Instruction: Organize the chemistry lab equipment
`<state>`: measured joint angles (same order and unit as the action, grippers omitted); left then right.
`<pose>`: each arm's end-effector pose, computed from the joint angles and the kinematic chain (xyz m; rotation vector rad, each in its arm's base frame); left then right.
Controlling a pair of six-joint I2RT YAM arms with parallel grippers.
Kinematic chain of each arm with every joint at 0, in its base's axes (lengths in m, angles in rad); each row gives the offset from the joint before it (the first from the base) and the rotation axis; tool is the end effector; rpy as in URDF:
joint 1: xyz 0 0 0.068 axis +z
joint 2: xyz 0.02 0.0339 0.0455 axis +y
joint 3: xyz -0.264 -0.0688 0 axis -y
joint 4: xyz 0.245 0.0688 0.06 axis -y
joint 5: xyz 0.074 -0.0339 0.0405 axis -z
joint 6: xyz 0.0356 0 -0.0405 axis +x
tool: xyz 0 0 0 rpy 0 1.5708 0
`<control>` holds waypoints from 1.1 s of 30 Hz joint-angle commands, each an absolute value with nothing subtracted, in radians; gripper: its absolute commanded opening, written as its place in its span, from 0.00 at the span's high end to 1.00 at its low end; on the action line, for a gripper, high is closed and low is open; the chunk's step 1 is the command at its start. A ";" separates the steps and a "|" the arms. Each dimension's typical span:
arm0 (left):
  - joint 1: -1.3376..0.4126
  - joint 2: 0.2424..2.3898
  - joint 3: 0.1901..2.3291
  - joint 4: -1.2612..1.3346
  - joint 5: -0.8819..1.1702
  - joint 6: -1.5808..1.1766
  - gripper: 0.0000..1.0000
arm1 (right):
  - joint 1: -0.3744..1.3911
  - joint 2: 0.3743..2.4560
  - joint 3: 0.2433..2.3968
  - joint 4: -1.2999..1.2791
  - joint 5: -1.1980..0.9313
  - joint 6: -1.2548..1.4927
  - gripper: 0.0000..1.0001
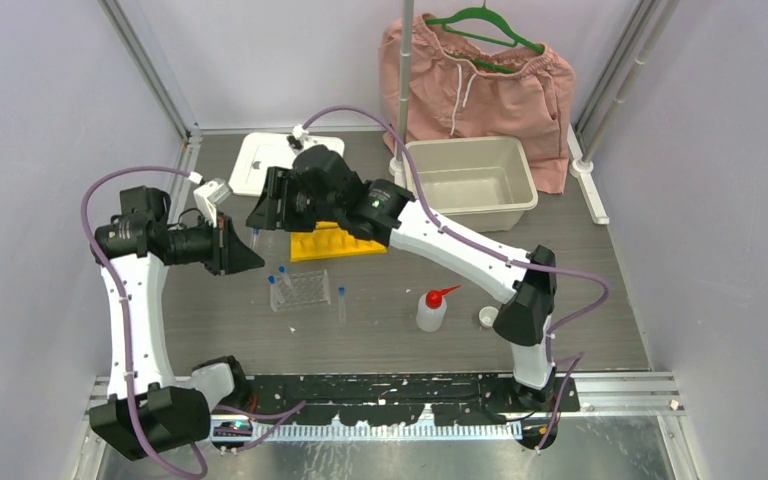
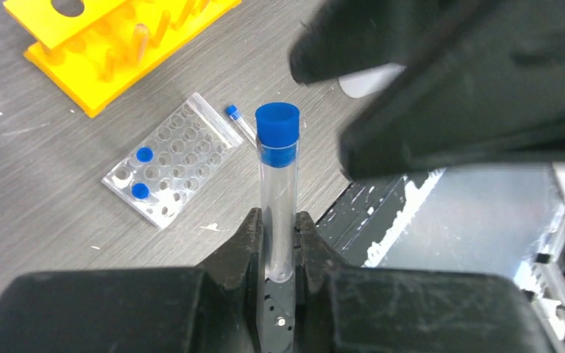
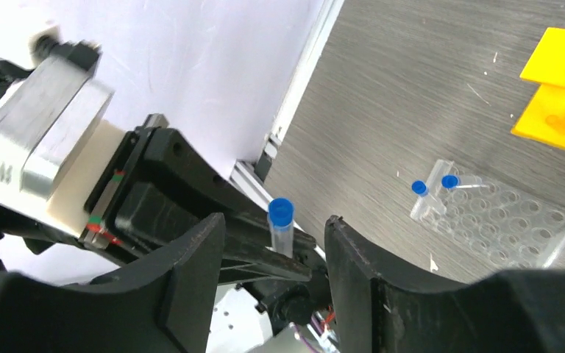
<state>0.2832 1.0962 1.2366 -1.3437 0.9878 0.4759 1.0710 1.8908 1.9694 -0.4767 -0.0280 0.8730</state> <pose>0.1688 0.0182 0.3547 0.4450 2.2405 -0.9802 0.2117 0.3898 0.4007 -0.2387 2.1956 1.2292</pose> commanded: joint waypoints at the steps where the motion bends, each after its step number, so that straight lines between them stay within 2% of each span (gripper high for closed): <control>1: 0.275 1.045 1.249 -1.363 1.033 0.602 1.00 | 1.047 1.950 2.121 -0.635 -0.195 0.794 0.42; 7: 0.255 1.062 1.262 -1.379 1.034 0.620 1.00 | 1.048 1.981 2.175 -0.678 -0.249 0.772 0.46; 13: 0.249 1.069 1.255 -1.392 1.028 0.639 1.00 | 1.047 1.987 2.176 -0.683 -0.258 0.767 0.57; 25: 0.235 1.054 1.251 -1.411 1.036 0.644 1.00 | 1.047 2.020 2.235 -0.705 -0.196 0.731 0.59; 28: 0.236 1.052 1.250 -1.404 1.034 0.636 1.00 | 1.047 2.042 2.264 -0.728 -0.198 0.729 0.70; 32: 0.236 1.048 1.249 -1.387 1.028 0.621 1.00 | 1.047 2.033 2.251 -0.731 -0.200 0.727 0.93; 33: 0.235 1.048 1.247 -1.379 1.022 0.611 0.95 | 1.046 2.027 2.244 -0.734 -0.194 0.722 0.97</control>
<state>0.2405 1.0721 1.2366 -1.3964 0.9909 0.6182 1.0462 2.0384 2.2192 -0.7319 -0.2054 0.7544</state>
